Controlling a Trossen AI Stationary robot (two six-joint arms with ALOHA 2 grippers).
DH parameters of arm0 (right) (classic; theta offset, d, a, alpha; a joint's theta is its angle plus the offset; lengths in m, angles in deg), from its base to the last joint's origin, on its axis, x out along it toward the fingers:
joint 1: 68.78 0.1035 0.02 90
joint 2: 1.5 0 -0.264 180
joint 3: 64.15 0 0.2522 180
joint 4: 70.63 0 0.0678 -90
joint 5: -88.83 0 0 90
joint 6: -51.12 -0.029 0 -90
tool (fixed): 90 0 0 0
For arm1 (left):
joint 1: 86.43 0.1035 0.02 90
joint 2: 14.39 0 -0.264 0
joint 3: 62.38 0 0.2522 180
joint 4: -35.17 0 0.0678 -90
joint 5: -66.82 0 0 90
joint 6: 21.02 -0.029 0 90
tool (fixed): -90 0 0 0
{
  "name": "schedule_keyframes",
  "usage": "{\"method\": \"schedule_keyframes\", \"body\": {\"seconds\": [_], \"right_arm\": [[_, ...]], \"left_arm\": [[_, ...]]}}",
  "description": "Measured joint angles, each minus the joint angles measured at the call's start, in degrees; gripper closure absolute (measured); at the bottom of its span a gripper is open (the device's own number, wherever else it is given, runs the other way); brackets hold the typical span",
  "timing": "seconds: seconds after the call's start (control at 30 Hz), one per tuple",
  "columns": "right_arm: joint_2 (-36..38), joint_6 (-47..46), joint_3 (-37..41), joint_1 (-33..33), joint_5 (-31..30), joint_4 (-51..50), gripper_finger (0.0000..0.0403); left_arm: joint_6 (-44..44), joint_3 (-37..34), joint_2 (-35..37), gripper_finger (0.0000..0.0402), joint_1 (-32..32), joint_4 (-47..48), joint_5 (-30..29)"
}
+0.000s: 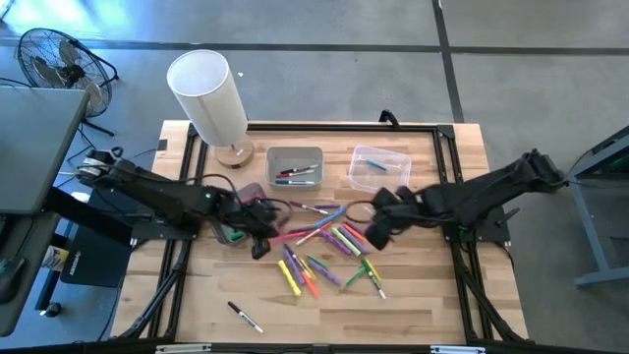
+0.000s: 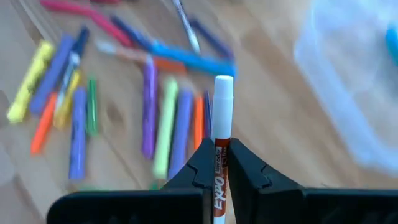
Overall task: Pick & Place Markers
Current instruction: Put the brown marker pen into the white bin, then put the pink pen into the transparent bin
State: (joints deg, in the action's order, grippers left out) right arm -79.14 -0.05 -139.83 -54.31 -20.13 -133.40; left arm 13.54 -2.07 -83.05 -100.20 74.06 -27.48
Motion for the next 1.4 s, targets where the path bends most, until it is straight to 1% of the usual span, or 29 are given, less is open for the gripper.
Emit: {"method": "schedule_keyframes", "body": {"seconds": [0.2,0.3,0.47,0.67,0.77,0.87,1.0,1.07,1.23,1.4], "right_arm": [[-14.01,14.31,-17.31,-7.54,-0.10,0.35,0.0390],[-20.76,19.93,-26.67,-11.12,-0.06,0.90,0.0390],[-30.89,28.16,-40.37,-16.45,1.02,4.92,0.0390],[-42.87,33.10,-53.26,-22.09,2.97,7.68,0.0391],[-48.27,34.82,-56.62,-24.10,2.92,8.90,0.0393],[-52.13,34.54,-58.39,-25.30,3.56,9.22,0.0384],[-55.10,33.17,-58.21,-26.12,8.20,7.03,0.0358],[-55.71,32.41,-58.13,-26.16,8.59,5.04,0.0347],[-55.12,31.73,-58.22,-26.12,5.42,3.21,0.0325],[-52.14,28.58,-58.24,-25.97,5.59,-1.59,0.0310]], "left_arm": [[-2.25,-8.78,9.17,0.0401,3.95,-3.19,2.57],[-3.75,-11.15,14.04,0.0401,4.92,-1.40,2.59],[-8.05,-11.65,22.00,0.0401,4.79,1.24,0.57],[-12.98,-11.67,30.76,0.0401,4.79,1.92,-0.52],[-14.83,-11.67,33.30,0.0401,4.79,2.25,-0.81],[-15.31,-11.67,35.51,0.0401,4.79,5.65,-0.82],[-14.83,-11.66,37.39,0.0401,4.79,10.22,-0.78],[-14.76,-11.66,37.77,0.0401,4.79,11.33,-0.78],[-13.75,-11.67,37.79,0.0401,4.79,12.06,-0.88],[-13.67,-11.65,37.24,0.0401,4.79,11.93,-2.12]]}}
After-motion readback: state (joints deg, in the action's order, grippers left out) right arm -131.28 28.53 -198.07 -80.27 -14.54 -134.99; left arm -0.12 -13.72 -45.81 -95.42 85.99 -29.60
